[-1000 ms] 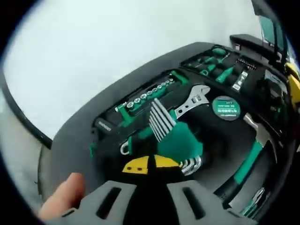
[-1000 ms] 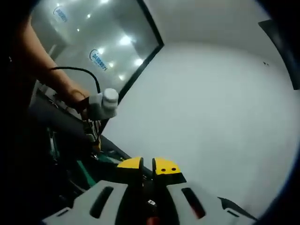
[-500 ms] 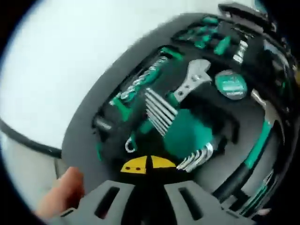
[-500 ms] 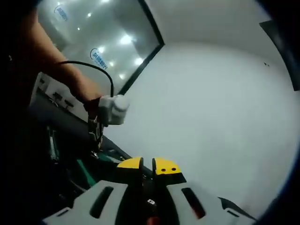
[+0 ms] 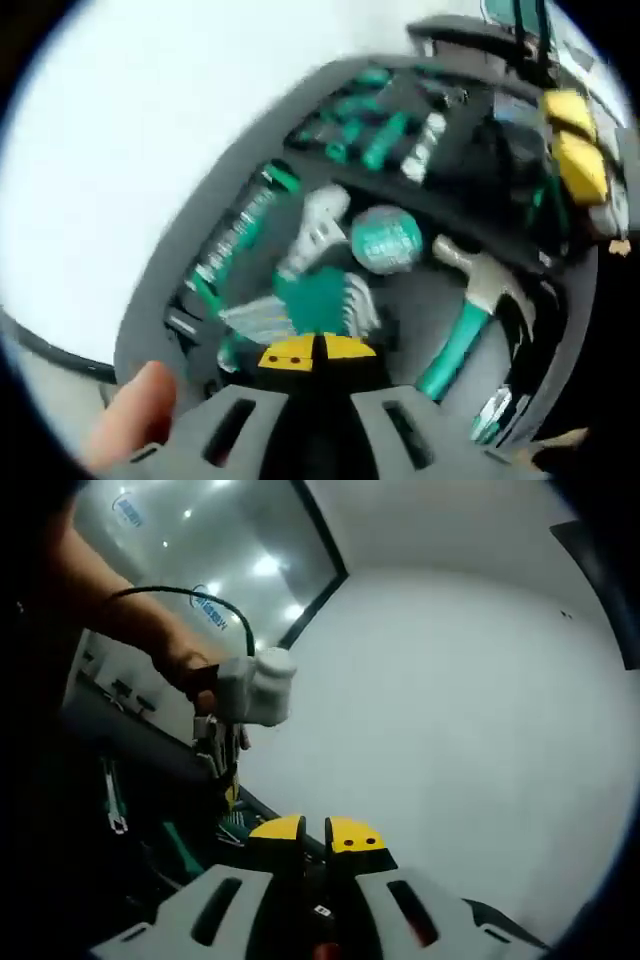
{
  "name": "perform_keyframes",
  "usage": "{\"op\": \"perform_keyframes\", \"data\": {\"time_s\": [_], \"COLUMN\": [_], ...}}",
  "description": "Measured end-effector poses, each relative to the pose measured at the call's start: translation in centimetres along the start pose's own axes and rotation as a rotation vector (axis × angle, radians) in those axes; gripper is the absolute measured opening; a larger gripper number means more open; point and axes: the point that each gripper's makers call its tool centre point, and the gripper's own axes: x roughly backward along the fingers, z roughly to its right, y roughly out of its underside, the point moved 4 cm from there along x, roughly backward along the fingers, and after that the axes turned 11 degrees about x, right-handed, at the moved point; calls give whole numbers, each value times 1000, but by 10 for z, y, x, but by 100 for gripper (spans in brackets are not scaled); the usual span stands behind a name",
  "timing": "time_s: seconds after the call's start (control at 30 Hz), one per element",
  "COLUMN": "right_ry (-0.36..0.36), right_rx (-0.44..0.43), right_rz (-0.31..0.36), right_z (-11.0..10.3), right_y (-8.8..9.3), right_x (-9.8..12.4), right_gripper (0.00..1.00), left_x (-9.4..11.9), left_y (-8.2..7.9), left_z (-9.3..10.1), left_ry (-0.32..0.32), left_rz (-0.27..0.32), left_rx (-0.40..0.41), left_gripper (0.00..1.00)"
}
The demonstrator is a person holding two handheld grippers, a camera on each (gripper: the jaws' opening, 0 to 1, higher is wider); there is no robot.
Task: Pick up the tools and put them into their designated positions in the toolbox.
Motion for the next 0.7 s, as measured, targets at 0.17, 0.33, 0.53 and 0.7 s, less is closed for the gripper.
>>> {"op": "perform_keyframes", "data": {"time_s": [0.17, 0.33, 0.53, 0.7], "right_ry": [3, -3, 0, -2], "right_rx": [2, 0, 0, 1], "right_rz": [-1, -3, -1, 2], "right_z": [0, 0, 0, 0], "right_y": [1, 2, 1, 1], "right_x": [-1, 0, -2, -1], "right_gripper": [6, 7, 7, 7], "left_x": [-29, -66, -64, -56], "left_y": [-20, 15, 1, 11], "left_z": [-15, -27, -29, -39], "left_ry": [-67, -39, -41, -97], "left_rz": [136, -14, 71, -91], "left_rx": [-125, -102, -200, -247], "left_gripper": [3, 2, 2, 2]}}
